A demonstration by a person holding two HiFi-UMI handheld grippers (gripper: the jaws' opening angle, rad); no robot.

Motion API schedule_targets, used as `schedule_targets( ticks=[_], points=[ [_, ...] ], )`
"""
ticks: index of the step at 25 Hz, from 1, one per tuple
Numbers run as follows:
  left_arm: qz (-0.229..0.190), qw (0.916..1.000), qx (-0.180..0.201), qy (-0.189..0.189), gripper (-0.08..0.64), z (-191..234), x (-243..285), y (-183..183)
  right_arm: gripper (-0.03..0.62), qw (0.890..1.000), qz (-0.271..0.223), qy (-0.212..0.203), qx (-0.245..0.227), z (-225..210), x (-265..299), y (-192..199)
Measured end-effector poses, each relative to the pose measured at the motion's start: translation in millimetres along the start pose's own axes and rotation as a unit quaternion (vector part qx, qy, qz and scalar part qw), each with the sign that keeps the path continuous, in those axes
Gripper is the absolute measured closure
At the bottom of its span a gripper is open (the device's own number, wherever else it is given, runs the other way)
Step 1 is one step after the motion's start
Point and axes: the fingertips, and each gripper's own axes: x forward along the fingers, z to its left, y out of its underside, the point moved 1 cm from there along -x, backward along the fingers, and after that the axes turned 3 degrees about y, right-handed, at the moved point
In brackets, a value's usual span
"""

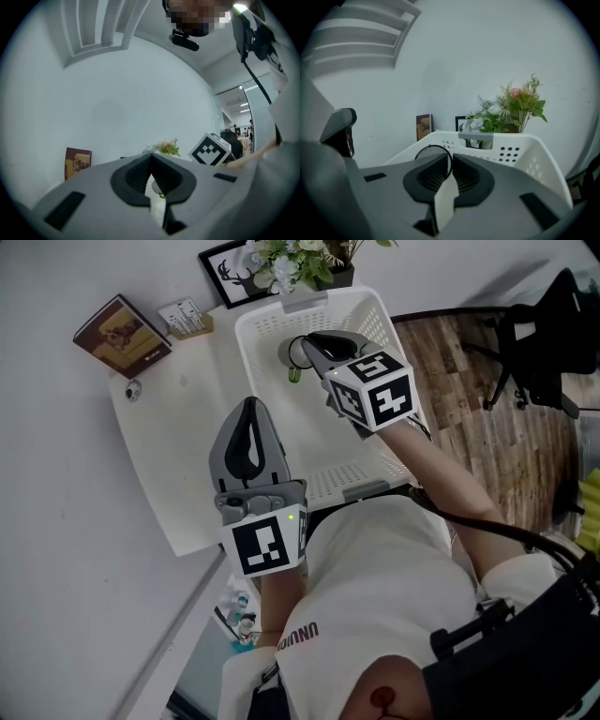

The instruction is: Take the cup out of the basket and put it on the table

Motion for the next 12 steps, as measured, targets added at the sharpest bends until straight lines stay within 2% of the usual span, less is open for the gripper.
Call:
schedule_targets(
  ticks=[12],
  points=[
    [-0.001,0.9999,0.007,0.007,0.549,-13,4,-4,0.546,0.999,-0.043,-0.021,0.025,1,-25,-16]
  ],
)
